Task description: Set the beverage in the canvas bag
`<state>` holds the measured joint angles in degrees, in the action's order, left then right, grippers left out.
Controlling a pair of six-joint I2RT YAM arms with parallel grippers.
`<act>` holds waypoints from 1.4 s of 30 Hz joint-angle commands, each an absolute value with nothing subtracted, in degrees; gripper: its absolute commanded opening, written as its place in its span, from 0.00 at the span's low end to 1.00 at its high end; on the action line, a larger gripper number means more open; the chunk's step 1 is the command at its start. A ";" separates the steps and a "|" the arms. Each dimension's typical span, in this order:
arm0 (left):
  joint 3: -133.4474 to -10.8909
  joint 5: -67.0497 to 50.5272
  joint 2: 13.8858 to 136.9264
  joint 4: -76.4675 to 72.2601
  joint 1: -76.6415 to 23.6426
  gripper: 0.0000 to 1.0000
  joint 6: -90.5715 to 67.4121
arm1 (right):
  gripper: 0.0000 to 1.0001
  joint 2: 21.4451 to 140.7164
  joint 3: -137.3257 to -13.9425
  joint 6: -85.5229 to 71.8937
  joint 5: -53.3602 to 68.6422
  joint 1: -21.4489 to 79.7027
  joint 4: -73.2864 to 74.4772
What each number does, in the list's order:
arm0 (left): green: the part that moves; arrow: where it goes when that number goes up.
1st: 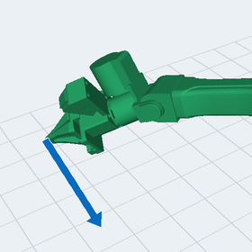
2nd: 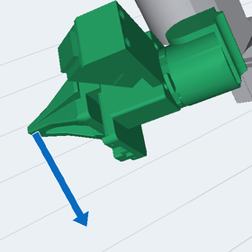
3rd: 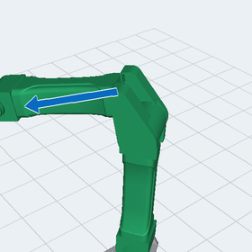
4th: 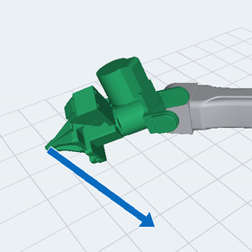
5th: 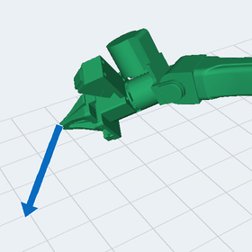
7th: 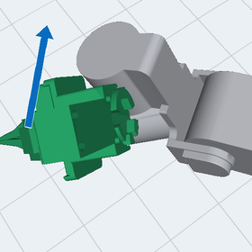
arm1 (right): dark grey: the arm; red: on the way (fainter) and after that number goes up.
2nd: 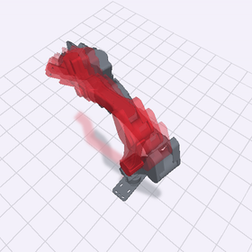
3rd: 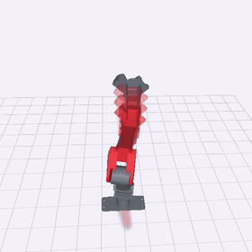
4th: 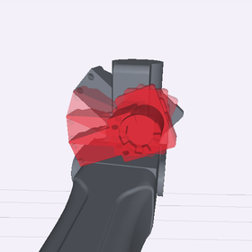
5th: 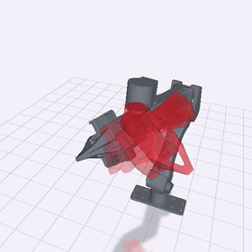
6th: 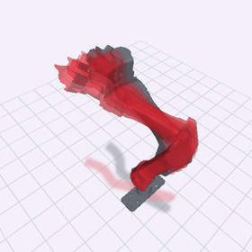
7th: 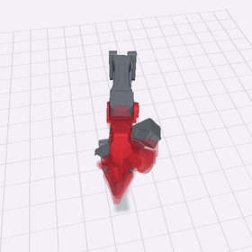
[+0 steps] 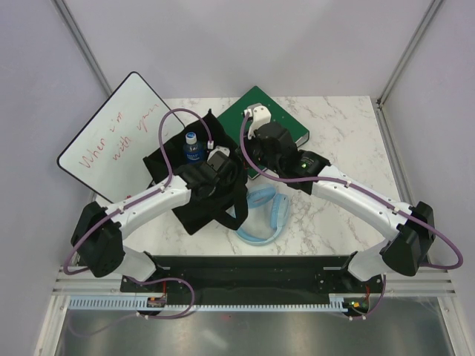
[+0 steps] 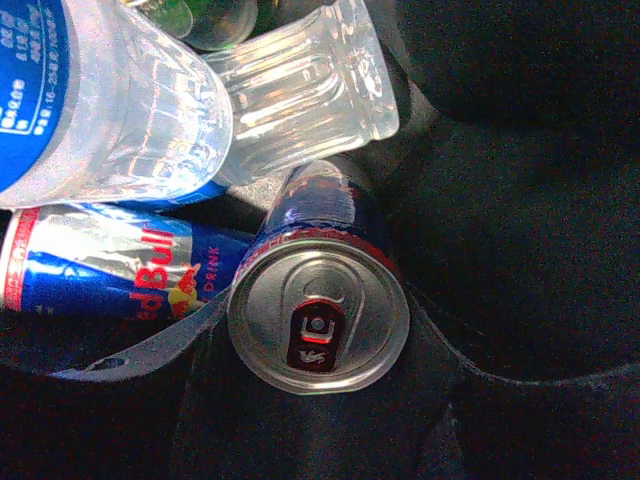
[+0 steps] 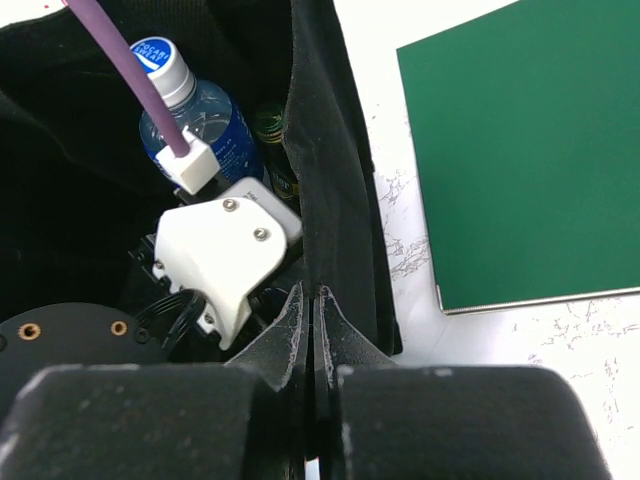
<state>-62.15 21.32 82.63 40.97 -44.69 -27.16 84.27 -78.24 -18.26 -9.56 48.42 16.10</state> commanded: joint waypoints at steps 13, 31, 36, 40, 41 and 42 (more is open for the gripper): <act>-63.28 18.55 81.04 41.83 -45.09 0.47 -30.32 | 0.00 81.91 -78.05 -18.11 -10.02 48.34 10.28; -76.28 17.58 70.15 50.62 -45.00 0.88 -29.62 | 0.00 82.00 -77.08 -18.72 -10.28 48.34 10.28; -81.90 19.07 67.86 51.42 -45.00 0.89 -26.91 | 0.00 82.00 -76.90 -19.16 -9.76 48.34 10.46; -86.30 20.39 66.19 51.42 -45.09 0.88 -24.35 | 0.01 81.91 -77.17 -19.16 -9.67 48.34 10.81; -87.70 20.91 65.75 51.50 -45.00 0.88 -23.48 | 0.02 82.09 -77.25 -19.07 -9.49 48.34 10.72; -88.24 21.00 64.96 50.81 -45.00 0.88 -22.86 | 0.03 82.00 -77.43 -19.16 -9.32 48.25 10.81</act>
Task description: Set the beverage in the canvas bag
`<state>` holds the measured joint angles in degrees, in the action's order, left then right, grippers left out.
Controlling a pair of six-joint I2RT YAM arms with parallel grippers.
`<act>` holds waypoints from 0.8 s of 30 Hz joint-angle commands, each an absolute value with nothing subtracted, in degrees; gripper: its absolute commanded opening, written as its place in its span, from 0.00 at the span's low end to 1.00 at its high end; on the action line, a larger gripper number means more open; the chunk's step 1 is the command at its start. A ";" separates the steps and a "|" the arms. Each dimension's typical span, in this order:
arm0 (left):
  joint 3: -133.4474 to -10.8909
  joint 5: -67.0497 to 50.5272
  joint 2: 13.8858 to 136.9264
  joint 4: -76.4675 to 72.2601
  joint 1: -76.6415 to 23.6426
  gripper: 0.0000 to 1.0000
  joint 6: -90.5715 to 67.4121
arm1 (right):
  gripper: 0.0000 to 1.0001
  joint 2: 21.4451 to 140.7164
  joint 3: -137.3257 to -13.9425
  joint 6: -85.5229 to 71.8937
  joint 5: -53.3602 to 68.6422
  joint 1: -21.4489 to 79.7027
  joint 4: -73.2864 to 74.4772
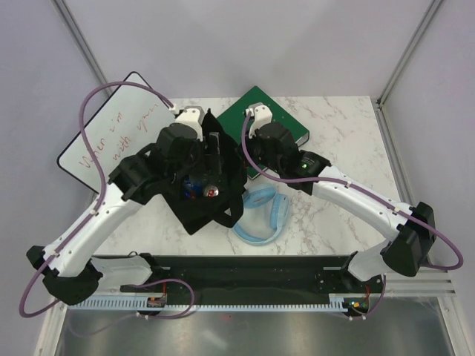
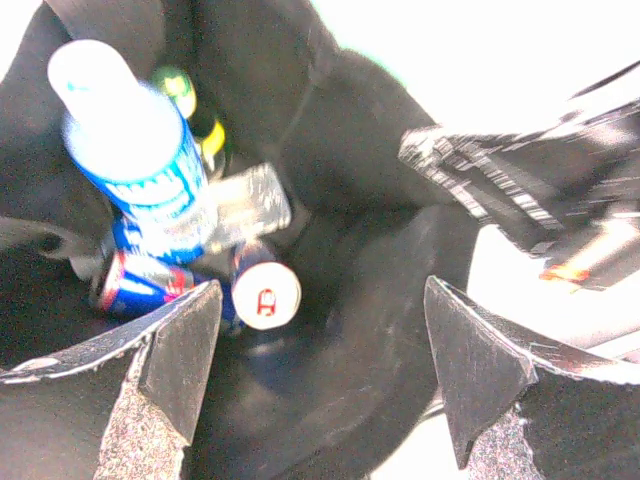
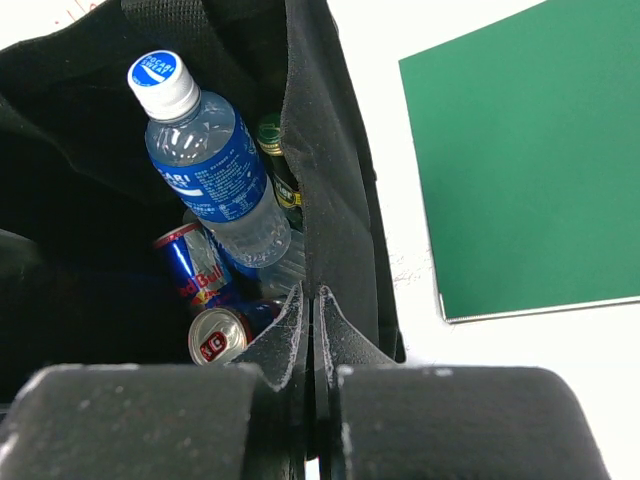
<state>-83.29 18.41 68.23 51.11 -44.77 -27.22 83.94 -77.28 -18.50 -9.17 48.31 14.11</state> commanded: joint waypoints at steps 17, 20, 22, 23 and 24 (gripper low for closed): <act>-82.10 17.32 51.26 39.56 -45.00 0.91 -15.74 | 0.87 78.67 -86.13 -19.07 -7.73 48.34 16.08; -82.09 16.70 48.97 39.46 -45.09 0.91 -15.21 | 0.98 76.30 -86.66 -19.07 -10.01 48.34 17.57; -81.83 15.48 47.64 39.46 -45.00 0.91 -14.85 | 0.98 73.84 -86.57 -19.42 -11.68 48.34 18.63; -81.65 15.29 47.03 39.46 -45.00 0.91 -14.94 | 0.98 72.78 -86.22 -19.60 -12.21 48.25 18.89; -81.30 15.03 45.54 39.29 -45.09 0.91 -15.03 | 0.98 70.77 -85.26 -20.38 -13.17 48.25 19.68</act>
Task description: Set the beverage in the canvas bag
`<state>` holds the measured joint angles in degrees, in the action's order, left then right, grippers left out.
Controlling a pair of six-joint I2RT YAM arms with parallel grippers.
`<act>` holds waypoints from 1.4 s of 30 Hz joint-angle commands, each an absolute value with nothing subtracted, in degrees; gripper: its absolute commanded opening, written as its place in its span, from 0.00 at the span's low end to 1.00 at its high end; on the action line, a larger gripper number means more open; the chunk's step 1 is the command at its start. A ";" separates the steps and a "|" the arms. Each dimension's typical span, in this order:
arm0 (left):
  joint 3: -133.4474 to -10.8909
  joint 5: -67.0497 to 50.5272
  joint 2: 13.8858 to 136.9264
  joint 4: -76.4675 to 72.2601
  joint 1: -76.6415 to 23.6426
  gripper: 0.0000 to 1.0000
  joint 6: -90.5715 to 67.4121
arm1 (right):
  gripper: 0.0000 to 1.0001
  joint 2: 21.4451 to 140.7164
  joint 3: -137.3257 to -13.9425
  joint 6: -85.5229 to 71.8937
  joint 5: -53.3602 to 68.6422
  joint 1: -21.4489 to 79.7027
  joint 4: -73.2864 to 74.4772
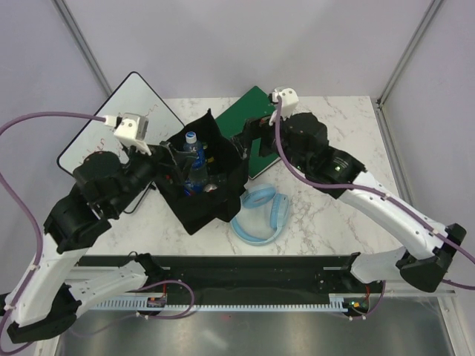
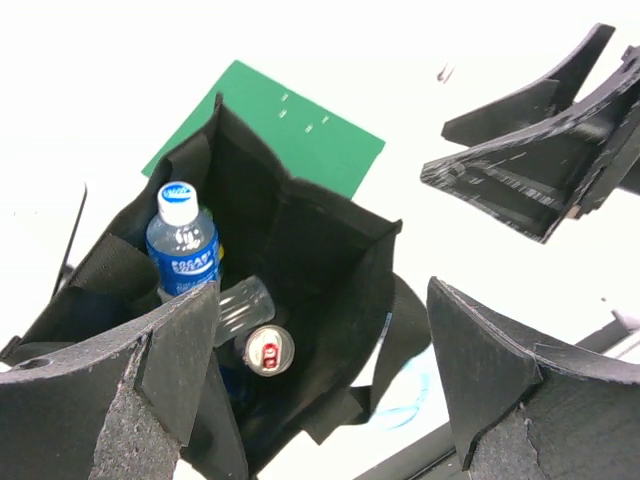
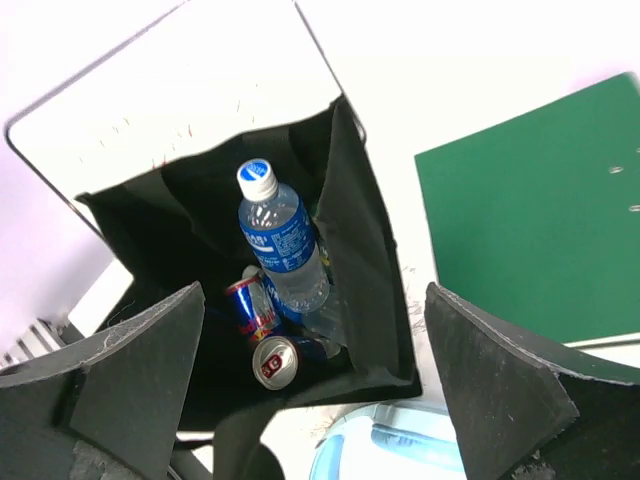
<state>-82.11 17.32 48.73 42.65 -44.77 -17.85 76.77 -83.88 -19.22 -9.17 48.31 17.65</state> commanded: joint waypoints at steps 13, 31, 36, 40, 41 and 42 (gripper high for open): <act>-74.18 14.33 34.63 37.71 -45.09 0.92 -16.08 | 0.98 57.83 -78.05 -29.09 -21.79 48.34 27.24; -73.48 15.56 31.99 39.55 -45.09 0.92 -16.17 | 0.98 57.57 -78.66 -29.36 -23.20 48.34 27.25; -73.30 16.08 31.38 39.64 -45.00 0.92 -16.43 | 0.98 56.78 -78.13 -29.53 -23.20 48.34 26.90; -73.30 16.26 31.11 39.81 -45.00 0.92 -16.26 | 0.98 56.43 -77.96 -29.44 -23.99 48.34 26.72; -73.30 16.52 31.20 39.73 -45.09 0.92 -16.26 | 0.98 56.34 -77.87 -29.53 -24.17 48.34 26.72; -73.56 16.52 31.29 39.73 -45.09 0.92 -16.00 | 0.98 56.34 -77.87 -29.44 -24.17 48.34 26.72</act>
